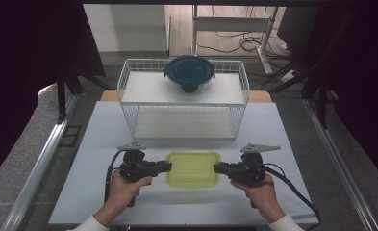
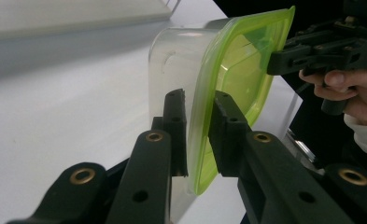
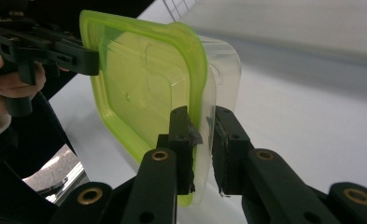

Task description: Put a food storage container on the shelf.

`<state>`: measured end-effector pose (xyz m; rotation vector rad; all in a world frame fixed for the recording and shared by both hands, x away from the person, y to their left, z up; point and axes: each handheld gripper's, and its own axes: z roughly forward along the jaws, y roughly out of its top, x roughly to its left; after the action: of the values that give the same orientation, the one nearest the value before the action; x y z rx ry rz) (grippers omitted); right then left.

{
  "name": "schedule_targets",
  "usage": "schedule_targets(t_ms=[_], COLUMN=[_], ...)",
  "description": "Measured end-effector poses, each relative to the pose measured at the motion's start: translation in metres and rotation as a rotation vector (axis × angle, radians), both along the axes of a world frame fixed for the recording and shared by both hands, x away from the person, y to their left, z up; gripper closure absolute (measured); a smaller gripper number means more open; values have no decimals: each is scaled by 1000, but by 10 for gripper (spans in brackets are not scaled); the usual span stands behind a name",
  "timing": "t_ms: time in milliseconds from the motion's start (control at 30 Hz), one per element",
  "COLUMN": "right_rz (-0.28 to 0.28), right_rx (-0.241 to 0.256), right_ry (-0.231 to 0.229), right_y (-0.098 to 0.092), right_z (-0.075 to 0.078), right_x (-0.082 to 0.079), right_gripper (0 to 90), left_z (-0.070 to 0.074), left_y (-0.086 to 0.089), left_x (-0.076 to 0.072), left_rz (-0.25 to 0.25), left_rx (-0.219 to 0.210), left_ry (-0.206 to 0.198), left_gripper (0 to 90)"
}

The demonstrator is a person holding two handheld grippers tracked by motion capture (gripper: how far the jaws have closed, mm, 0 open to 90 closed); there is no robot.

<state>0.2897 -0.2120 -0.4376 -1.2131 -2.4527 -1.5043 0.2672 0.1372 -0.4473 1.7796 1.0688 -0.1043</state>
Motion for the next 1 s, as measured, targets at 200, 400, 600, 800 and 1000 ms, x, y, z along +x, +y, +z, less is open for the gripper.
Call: schedule_targets(t_ms=[200, 400, 600, 800, 1000], right_rz=[5, 7, 7, 2, 3], right_rx=[4, 4, 6, 1, 11], right_ry=[-43, -74, -101, -127, -161], right_y=[0, 2, 1, 2, 5], right_z=[14, 26, 39, 52, 70], right_x=[2, 6, 10, 16, 25], right_gripper=[784, 783, 783, 783, 784], left_z=[7, 19, 33, 48, 72], left_y=[1, 4, 5, 6, 8], left_x=[4, 10, 16, 24, 33], left_rz=[4, 1, -1, -1, -2], left_rx=[-13, -36, -52, -54, -49], left_ry=[-9, -29, -44, -65, -102], left_gripper=[784, 784, 782, 780, 778])
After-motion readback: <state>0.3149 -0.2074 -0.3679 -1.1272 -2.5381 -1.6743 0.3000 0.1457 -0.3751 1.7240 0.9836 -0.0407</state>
